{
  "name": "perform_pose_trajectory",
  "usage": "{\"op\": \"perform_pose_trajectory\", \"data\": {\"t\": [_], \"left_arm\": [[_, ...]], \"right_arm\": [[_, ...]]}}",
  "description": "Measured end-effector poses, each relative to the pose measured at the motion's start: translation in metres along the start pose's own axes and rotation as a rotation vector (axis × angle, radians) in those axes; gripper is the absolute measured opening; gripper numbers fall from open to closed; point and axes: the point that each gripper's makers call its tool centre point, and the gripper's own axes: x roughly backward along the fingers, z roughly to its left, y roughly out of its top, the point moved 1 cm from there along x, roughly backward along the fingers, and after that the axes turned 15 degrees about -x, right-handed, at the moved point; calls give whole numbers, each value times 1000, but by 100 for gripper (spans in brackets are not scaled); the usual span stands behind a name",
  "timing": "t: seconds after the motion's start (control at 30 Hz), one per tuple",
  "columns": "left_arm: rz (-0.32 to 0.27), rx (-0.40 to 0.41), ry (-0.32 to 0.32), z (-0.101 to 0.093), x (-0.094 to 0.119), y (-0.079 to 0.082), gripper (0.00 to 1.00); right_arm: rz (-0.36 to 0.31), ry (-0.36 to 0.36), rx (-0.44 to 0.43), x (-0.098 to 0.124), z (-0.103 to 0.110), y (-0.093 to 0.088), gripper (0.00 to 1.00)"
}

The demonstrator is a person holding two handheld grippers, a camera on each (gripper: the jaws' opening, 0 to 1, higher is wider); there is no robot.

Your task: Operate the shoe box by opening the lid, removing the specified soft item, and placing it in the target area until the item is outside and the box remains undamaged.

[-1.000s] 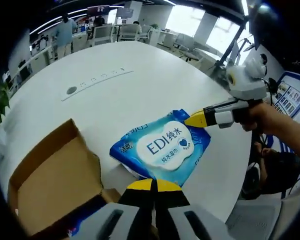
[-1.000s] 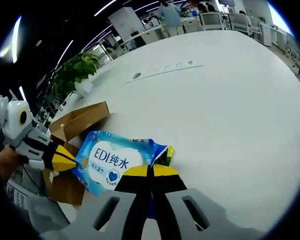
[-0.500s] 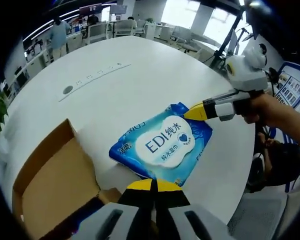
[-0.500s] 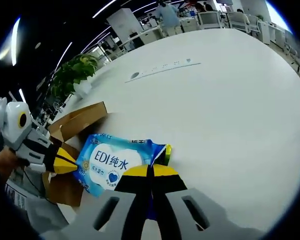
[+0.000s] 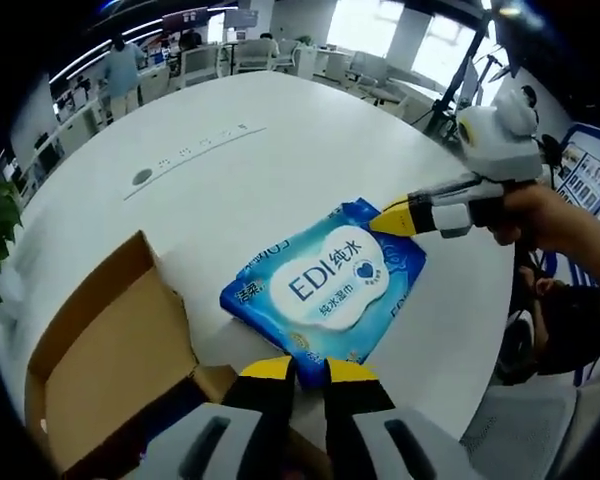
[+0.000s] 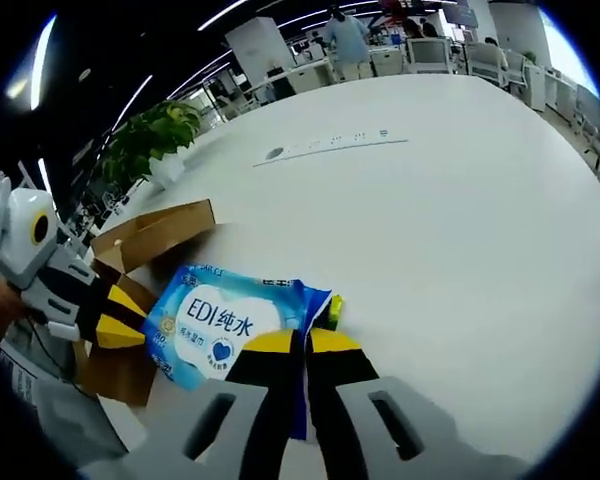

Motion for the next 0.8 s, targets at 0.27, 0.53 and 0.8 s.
{"op": "perform_pose_trajectory", "data": {"t": [0.27, 0.53, 0.8], "left_arm": [[-66, 28, -13, -4, 12, 9, 19], [-115, 23, -14, -8, 26, 16, 21], [-144, 18, -6, -8, 40, 14, 23]], "right_arm": [[-9, -12, 47, 11, 0, 2, 7], [-12, -19, 96, 24, 6, 4, 9], [-2, -19, 142, 39, 17, 0, 13]]}}
